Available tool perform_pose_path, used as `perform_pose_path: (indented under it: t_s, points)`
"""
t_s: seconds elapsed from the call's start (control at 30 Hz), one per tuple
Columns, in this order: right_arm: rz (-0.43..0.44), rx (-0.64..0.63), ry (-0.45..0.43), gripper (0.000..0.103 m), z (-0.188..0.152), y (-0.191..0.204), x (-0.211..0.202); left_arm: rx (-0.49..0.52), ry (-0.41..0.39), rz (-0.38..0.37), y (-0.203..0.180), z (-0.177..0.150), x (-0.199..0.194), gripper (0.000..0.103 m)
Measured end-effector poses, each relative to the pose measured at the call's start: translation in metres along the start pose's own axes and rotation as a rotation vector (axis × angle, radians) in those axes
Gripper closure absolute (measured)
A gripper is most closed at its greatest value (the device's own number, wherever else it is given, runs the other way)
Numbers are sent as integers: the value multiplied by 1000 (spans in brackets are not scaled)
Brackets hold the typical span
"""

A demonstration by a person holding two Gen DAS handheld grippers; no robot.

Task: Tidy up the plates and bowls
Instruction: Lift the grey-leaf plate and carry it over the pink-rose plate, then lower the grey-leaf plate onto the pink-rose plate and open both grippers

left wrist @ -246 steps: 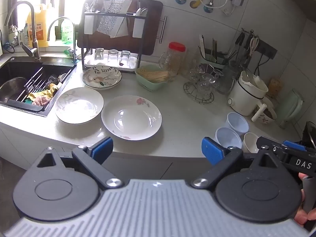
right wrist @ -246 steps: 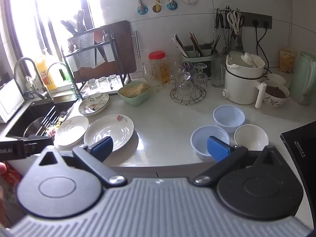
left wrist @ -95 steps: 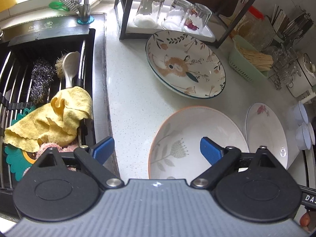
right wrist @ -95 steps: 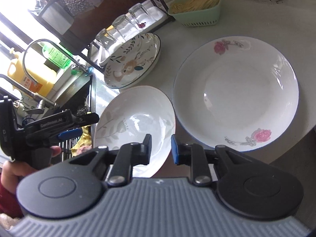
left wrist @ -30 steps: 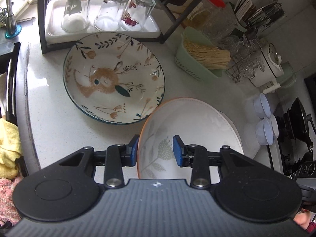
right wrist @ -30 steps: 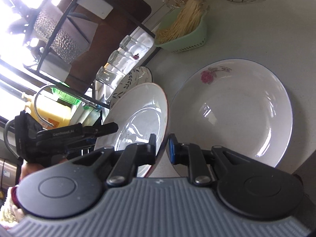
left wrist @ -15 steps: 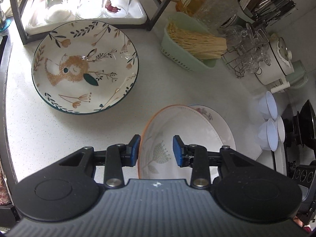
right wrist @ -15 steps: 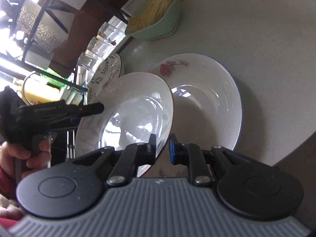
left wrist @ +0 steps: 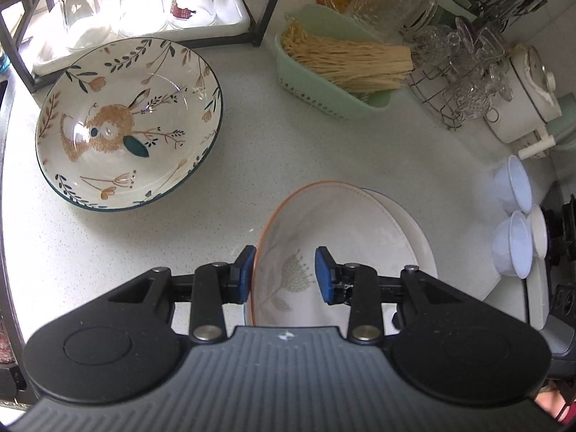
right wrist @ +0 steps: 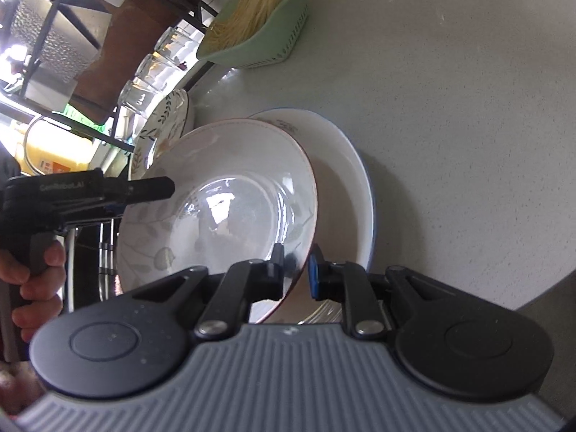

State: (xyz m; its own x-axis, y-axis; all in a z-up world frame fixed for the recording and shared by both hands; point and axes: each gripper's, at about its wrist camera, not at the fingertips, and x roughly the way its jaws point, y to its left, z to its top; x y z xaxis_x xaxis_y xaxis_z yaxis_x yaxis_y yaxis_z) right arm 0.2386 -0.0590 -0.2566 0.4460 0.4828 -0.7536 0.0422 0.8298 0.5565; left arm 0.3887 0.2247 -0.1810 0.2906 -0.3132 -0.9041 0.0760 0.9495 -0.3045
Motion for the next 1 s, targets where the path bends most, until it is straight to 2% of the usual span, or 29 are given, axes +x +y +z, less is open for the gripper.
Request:
perform_pose_path:
  t_s: [0.17, 0.27, 0.43, 0.67, 0.77, 1.0]
  points:
    - [-28, -38, 5, 85, 8, 3, 8, 44, 10, 54, -4, -1, 8, 64]
    - [-48, -60, 5, 84, 10, 4, 12, 46, 15, 61, -4, -2, 12, 63]
    - [-98, -144, -20, 83, 12, 12, 15, 75, 27, 101, -9, -1, 19, 63]
    - [-158, -199, -62, 82, 11, 19, 15, 100, 57, 132, -11, -4, 28, 62]
    - [-182, -210, -81, 81, 9, 22, 17, 133, 59, 142, -16, -8, 28, 55]
    - [-219, -217, -105, 81, 12, 23, 16, 118, 75, 154, -18, -8, 35, 55]
